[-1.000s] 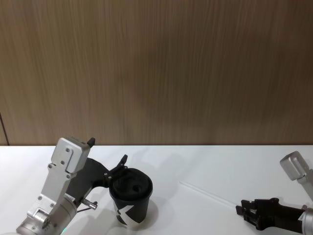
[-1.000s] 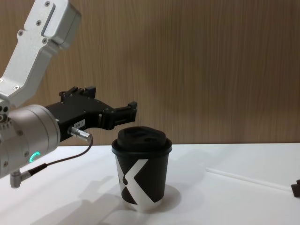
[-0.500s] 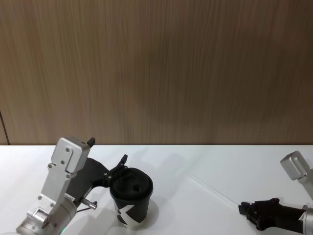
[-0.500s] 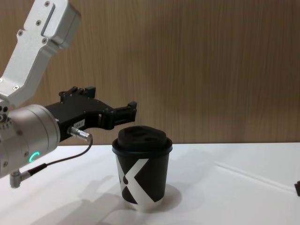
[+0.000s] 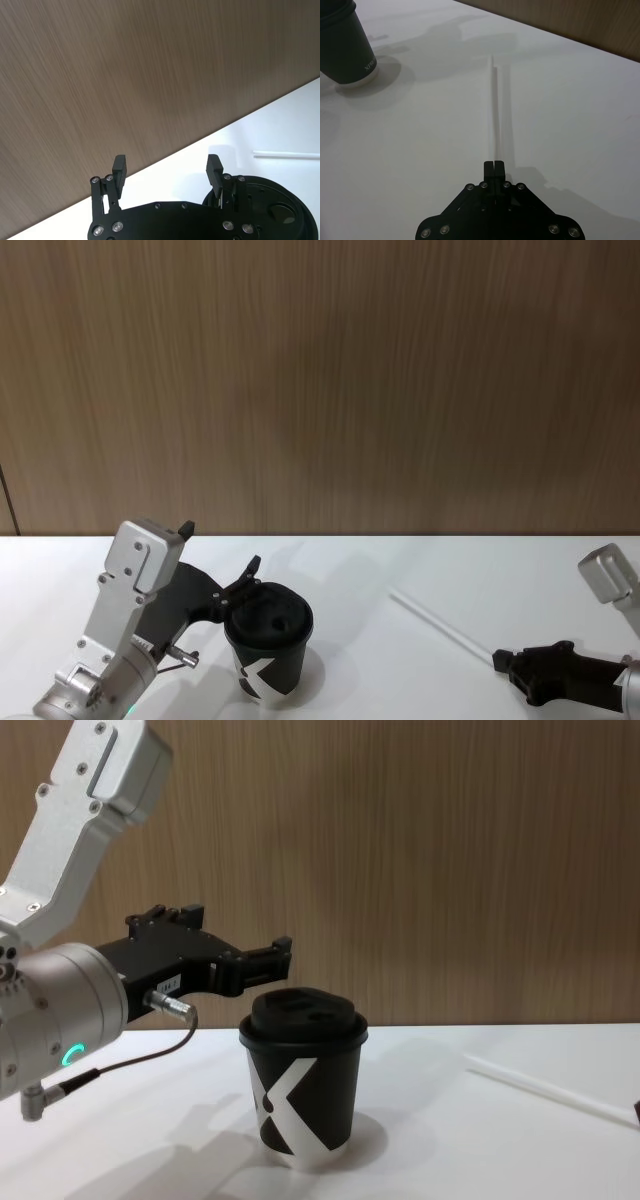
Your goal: Pick up the straw with one hand, pass it to the other hand, and insert it into the cup.
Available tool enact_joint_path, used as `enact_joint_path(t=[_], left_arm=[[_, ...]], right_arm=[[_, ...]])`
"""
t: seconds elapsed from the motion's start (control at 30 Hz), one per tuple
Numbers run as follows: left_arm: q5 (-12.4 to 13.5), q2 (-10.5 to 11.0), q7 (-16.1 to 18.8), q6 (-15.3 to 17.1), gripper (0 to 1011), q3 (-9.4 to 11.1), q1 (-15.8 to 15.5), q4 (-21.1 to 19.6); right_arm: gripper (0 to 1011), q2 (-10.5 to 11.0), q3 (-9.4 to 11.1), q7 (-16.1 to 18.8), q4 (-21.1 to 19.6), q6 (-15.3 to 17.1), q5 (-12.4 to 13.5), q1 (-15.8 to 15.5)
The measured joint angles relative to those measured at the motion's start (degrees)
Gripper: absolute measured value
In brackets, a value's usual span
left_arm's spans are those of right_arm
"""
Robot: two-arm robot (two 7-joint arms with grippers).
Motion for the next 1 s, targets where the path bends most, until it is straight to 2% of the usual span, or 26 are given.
enact_joint_path(t=[0.57, 0.77, 1.0], left_arm=[[0.0, 0.0, 0.0, 0.0, 1003, 0.0, 0.0, 0.0], [0.0, 0.0, 0.0, 0.0, 1004, 0.0, 0.0, 0.0], [0.0, 0.0, 0.0, 0.0, 1003, 0.0, 0.0, 0.0]], right_arm=[[6, 0.63, 1.78, -1.39, -3.05, -2.0, 2.42, -0.84], [6, 0.54, 3.29, -2.11, -5.04, -2.92, 4.46, -2.04], [6, -0.22, 5.58, -3.24, -8.12, -4.01, 8.05, -4.2]])
